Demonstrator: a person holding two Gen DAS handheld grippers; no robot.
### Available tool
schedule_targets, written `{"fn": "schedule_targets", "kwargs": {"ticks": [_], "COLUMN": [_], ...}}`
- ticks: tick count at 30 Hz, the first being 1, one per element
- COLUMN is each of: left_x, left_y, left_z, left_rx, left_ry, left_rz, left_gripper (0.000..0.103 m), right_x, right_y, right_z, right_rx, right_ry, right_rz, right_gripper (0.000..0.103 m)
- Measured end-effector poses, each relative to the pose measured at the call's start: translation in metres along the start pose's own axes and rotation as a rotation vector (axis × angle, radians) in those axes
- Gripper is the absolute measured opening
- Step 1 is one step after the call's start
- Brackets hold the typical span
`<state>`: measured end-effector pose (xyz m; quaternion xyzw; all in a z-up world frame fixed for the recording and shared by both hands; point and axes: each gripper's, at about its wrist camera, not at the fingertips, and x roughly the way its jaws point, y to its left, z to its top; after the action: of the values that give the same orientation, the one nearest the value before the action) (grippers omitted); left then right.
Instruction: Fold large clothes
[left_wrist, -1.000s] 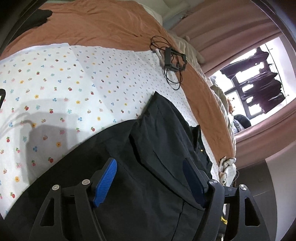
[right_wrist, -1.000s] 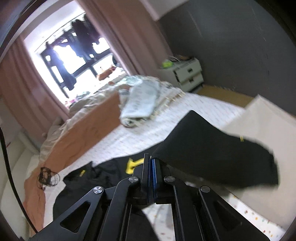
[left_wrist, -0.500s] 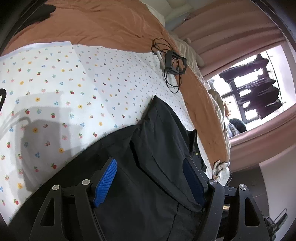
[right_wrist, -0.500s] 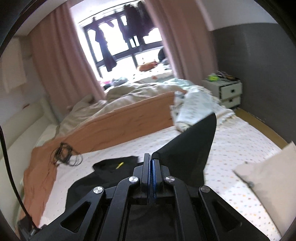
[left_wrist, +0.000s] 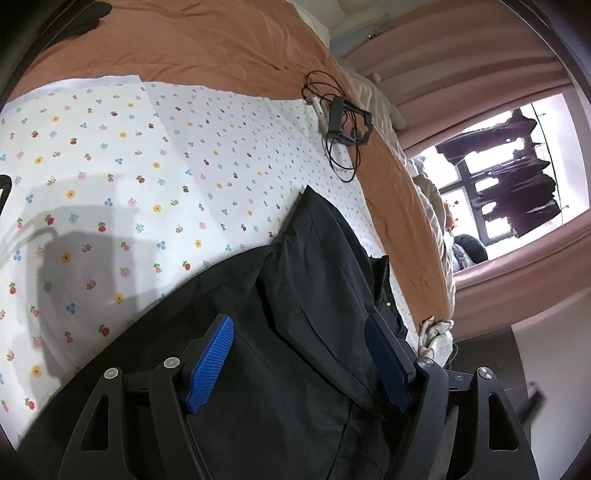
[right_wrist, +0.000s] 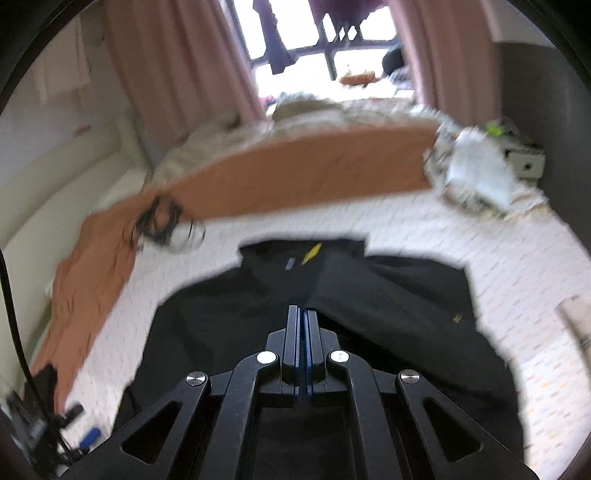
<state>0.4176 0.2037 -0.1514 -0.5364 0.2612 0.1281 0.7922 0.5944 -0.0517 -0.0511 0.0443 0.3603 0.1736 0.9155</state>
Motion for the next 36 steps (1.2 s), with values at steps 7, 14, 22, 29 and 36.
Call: {"fn": "schedule_targets", "kwargs": {"ticks": [7,14,22,29,36], "left_x": [-0.001,-0.002,-0.001,0.003,0.007], "left_y": [0.000,-0.001,-0.002,-0.004,-0.007], "left_z": [0.001,0.000,-0.002,-0.004,-0.006], "left_rx": [-0.006,-0.003,0.003,0.018,0.031], "left_ry": [-0.002,0.003,0.001,0.013,0.021], "left_rz": [-0.001,-0.002,0.006,0.010,0.014], "left_gripper": [0.075,0.075,0.075,0.075,0.075], "right_x": [0.088,0.047,-0.016,-0.016,0.022], "right_y": [0.023,-0.017,-0.117,-0.172,-0.190], "right_z": [-0.084,-0.091,-0.065,-0.066,-0.091], "right_rx": [-0.029,0.016,0.156,0.240,0.318], "right_ry": [0.376,0.409,0.293,0.285,0.350], "right_rz": [-0.001,0.057,-0.137,-0.248,-0.221], "right_gripper": [0.018,0.053,0.054,0.054,0.054]}}
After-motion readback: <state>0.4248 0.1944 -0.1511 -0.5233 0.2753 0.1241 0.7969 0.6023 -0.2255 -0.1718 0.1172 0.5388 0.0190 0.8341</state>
